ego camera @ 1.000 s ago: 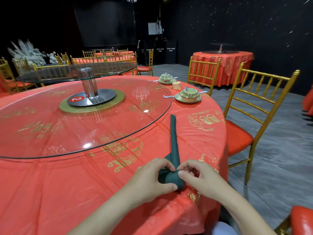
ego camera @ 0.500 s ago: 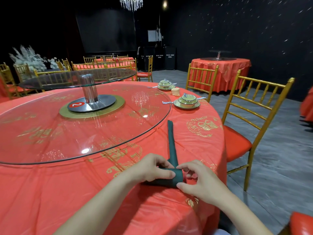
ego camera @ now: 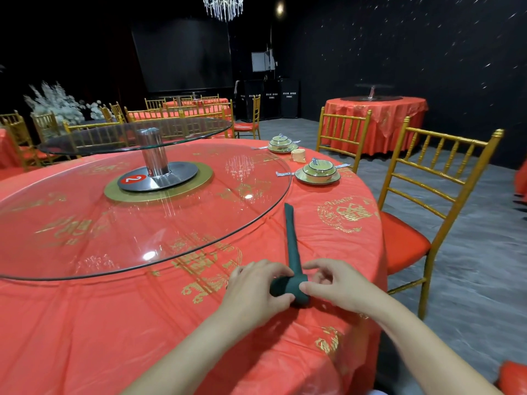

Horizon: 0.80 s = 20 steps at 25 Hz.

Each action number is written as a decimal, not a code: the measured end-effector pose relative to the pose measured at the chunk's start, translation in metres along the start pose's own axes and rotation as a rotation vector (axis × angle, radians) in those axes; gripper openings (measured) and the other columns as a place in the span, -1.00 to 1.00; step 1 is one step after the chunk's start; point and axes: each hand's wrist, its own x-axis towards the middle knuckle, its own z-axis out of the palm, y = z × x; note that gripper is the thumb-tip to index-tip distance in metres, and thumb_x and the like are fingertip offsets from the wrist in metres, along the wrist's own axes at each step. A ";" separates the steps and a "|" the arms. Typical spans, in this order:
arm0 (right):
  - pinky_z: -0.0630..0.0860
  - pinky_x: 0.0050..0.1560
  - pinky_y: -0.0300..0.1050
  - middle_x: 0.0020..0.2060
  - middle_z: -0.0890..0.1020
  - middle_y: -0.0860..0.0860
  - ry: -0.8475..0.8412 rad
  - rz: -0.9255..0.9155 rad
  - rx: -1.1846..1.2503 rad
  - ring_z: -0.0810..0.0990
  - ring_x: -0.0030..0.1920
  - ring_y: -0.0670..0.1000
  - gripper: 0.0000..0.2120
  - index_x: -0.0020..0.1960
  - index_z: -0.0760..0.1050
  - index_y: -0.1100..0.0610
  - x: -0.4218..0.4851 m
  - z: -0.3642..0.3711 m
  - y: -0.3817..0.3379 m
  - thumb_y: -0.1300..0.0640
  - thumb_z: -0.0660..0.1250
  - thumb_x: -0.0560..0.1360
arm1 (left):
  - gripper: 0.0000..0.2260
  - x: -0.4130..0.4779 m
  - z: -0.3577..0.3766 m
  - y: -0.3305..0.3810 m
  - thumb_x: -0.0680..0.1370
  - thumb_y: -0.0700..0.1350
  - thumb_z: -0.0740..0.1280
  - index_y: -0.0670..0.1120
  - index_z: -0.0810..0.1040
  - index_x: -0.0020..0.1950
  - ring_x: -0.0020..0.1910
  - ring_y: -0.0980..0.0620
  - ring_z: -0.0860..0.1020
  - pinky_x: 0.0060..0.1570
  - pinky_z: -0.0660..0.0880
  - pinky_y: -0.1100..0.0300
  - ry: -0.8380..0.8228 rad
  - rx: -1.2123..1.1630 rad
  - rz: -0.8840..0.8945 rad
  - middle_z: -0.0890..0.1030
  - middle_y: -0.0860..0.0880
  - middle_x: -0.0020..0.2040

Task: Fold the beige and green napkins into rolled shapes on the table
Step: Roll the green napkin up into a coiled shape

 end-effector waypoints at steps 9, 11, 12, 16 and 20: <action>0.50 -0.08 -0.11 -0.24 0.51 -0.11 0.069 -0.065 -0.128 0.57 -0.33 -0.13 -0.75 -0.06 0.48 -0.20 0.007 -0.003 0.003 -0.09 0.43 0.28 | -0.62 0.035 -0.002 -0.009 0.36 0.20 0.36 0.17 0.56 0.14 0.17 0.06 0.47 0.32 0.26 -0.02 -0.067 -0.047 -0.096 0.57 0.10 0.10; 0.50 -0.13 -0.03 -0.37 0.51 -0.10 0.061 -0.029 -0.073 0.57 -0.40 -0.09 -0.75 -0.07 0.51 -0.12 0.015 -0.005 0.004 -0.09 0.39 0.27 | -0.69 0.031 0.005 -0.010 0.41 0.19 0.37 0.18 0.55 0.13 0.19 0.11 0.41 0.45 -0.01 -0.05 0.106 0.007 -0.070 0.53 0.14 0.10; 0.47 -0.17 -0.05 -0.42 0.52 -0.07 0.061 -0.024 -0.060 0.55 -0.43 -0.12 -0.80 -0.08 0.52 -0.10 0.020 -0.006 0.004 -0.05 0.40 0.30 | -0.72 0.027 0.009 -0.010 0.41 0.19 0.37 0.17 0.56 0.09 0.18 0.13 0.38 0.46 -0.12 -0.02 0.179 -0.002 -0.045 0.50 0.16 0.08; 0.47 -0.24 -0.13 -0.42 0.55 -0.04 0.037 -0.008 0.008 0.51 -0.44 -0.14 -0.93 -0.10 0.57 0.01 0.038 -0.009 0.004 0.10 0.39 0.41 | -0.65 0.019 0.018 -0.007 0.41 0.19 0.38 0.22 0.52 0.18 0.21 0.18 0.31 0.43 -0.24 0.01 0.167 0.015 0.015 0.43 0.22 0.08; 0.45 -0.20 -0.21 -0.21 0.49 -0.05 0.032 -0.026 0.050 0.46 -0.33 -0.11 -0.71 0.06 0.48 -0.05 0.042 -0.010 0.012 0.08 0.47 0.38 | -0.64 0.039 0.008 -0.013 0.41 0.15 0.39 0.25 0.48 0.20 0.21 0.10 0.33 0.45 -0.13 -0.07 0.022 -0.070 -0.084 0.46 0.17 0.10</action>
